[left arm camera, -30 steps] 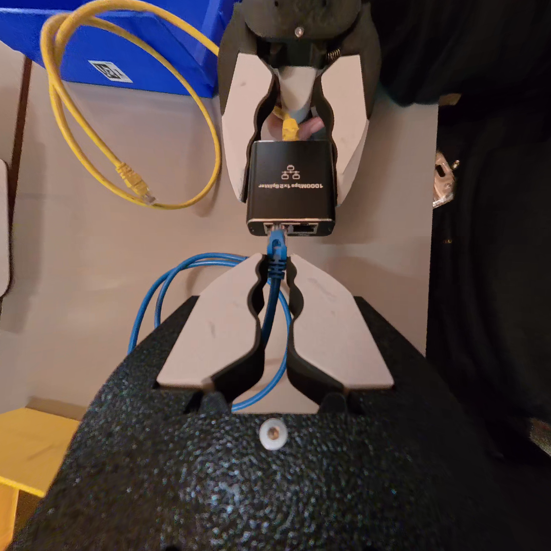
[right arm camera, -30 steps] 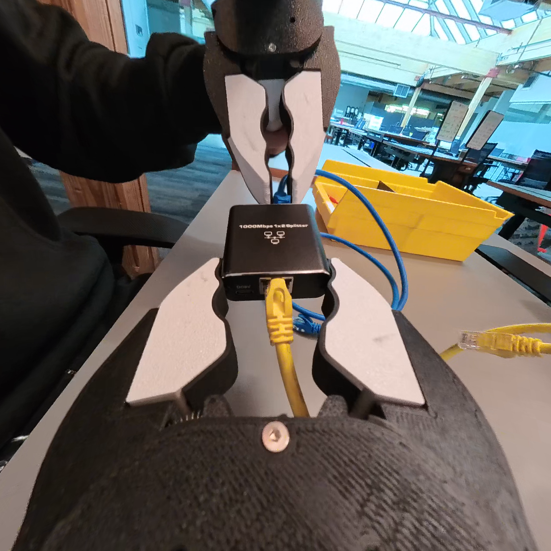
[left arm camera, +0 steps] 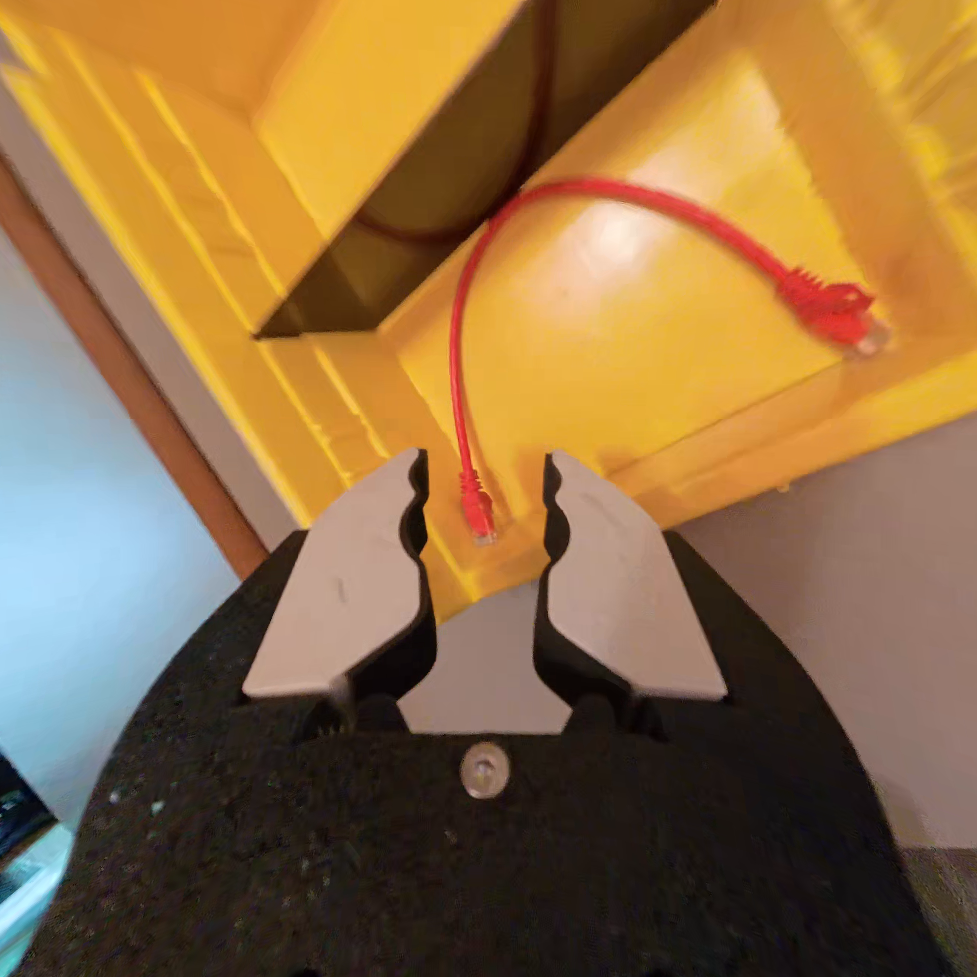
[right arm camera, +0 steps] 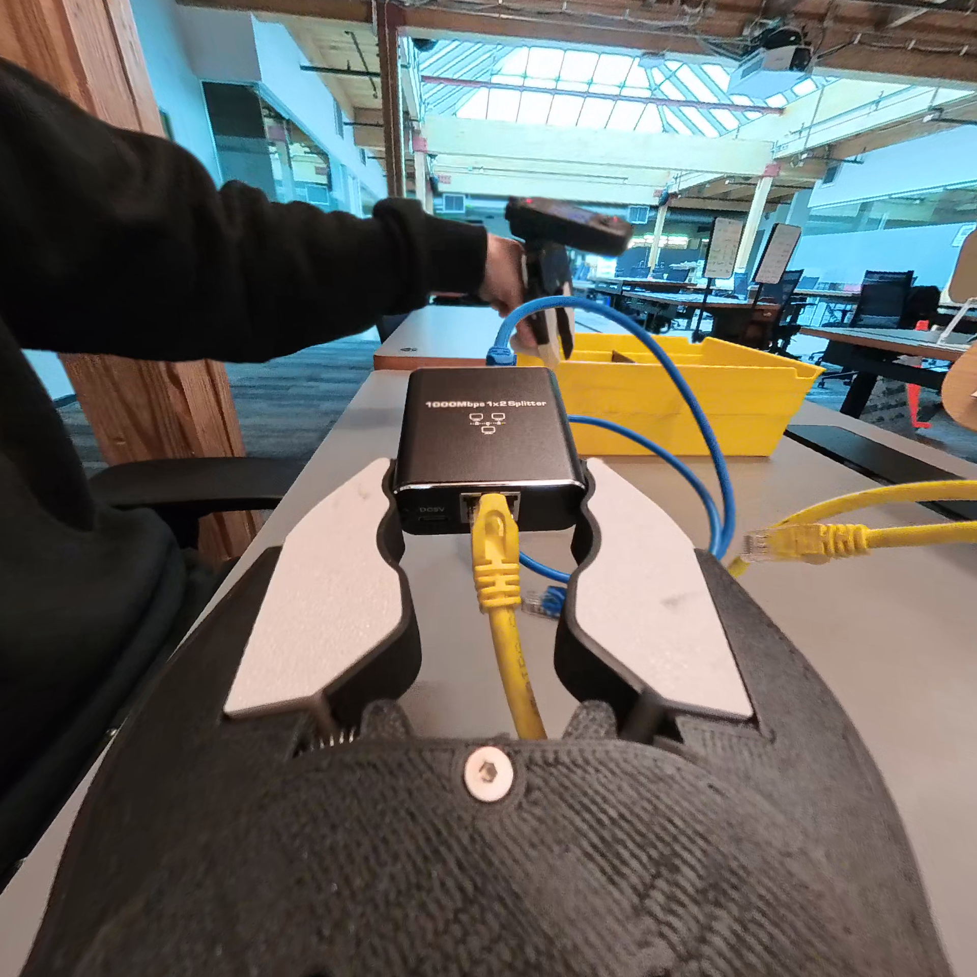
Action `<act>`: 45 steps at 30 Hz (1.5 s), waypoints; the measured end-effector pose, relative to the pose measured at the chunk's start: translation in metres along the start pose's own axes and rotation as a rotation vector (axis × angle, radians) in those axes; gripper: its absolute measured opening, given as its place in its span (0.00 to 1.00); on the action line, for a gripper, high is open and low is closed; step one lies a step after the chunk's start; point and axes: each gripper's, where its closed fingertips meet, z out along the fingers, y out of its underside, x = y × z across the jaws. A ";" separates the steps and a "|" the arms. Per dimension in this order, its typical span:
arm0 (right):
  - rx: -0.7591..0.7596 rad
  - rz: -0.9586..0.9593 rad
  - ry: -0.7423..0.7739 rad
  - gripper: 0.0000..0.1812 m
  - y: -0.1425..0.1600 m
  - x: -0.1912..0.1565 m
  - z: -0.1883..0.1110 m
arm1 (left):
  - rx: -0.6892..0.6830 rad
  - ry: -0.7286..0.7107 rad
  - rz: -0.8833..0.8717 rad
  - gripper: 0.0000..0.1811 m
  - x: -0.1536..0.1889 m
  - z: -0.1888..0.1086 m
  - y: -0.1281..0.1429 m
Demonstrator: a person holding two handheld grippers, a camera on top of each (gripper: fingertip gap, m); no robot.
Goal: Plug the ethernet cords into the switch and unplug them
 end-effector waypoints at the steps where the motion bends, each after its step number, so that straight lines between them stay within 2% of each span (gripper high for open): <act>1: -0.004 0.000 -0.007 0.34 0.001 -0.001 0.001 | -0.051 0.037 -0.015 0.22 0.001 0.011 0.006; 5: -0.005 0.008 -0.022 0.34 0.001 -0.002 0.001 | -0.232 0.052 -0.024 0.21 -0.003 0.045 0.023; 8: 0.001 -0.002 -0.034 0.34 0.000 -0.004 0.000 | -0.343 0.051 -0.050 0.12 -0.005 0.058 0.029; 11: 0.006 -0.008 -0.033 0.34 -0.001 -0.005 0.000 | -0.427 0.033 -0.009 0.08 -0.007 0.062 0.035; 17: 0.042 -0.007 -0.016 0.34 -0.005 -0.003 -0.005 | -0.399 -0.012 0.032 0.00 -0.014 0.067 0.034; 24: 0.034 -0.032 -0.021 0.34 -0.004 -0.006 -0.004 | -0.205 0.006 -0.032 0.00 -0.017 0.055 0.015; 27: 0.025 -0.039 -0.025 0.34 -0.003 -0.007 -0.003 | -0.277 0.002 0.048 0.13 -0.010 0.062 0.021; 32: 0.025 -0.032 -0.027 0.34 -0.003 -0.007 -0.003 | -0.460 -0.214 0.251 0.07 -0.024 0.075 0.033; 35: 0.031 -0.027 -0.026 0.34 -0.004 -0.006 -0.003 | -0.494 -0.253 0.256 0.04 -0.027 0.077 0.034; 37: 0.029 -0.027 -0.027 0.34 -0.003 -0.006 -0.003 | -0.452 -0.238 0.208 0.03 -0.026 0.076 0.032; 40: 0.016 -0.040 -0.033 0.34 -0.002 -0.008 -0.002 | -0.314 -0.166 0.066 0.02 -0.025 0.065 0.025; 45: 0.008 -0.043 -0.035 0.34 -0.001 -0.009 -0.001 | -0.069 -0.078 -0.096 0.02 -0.034 0.015 0.011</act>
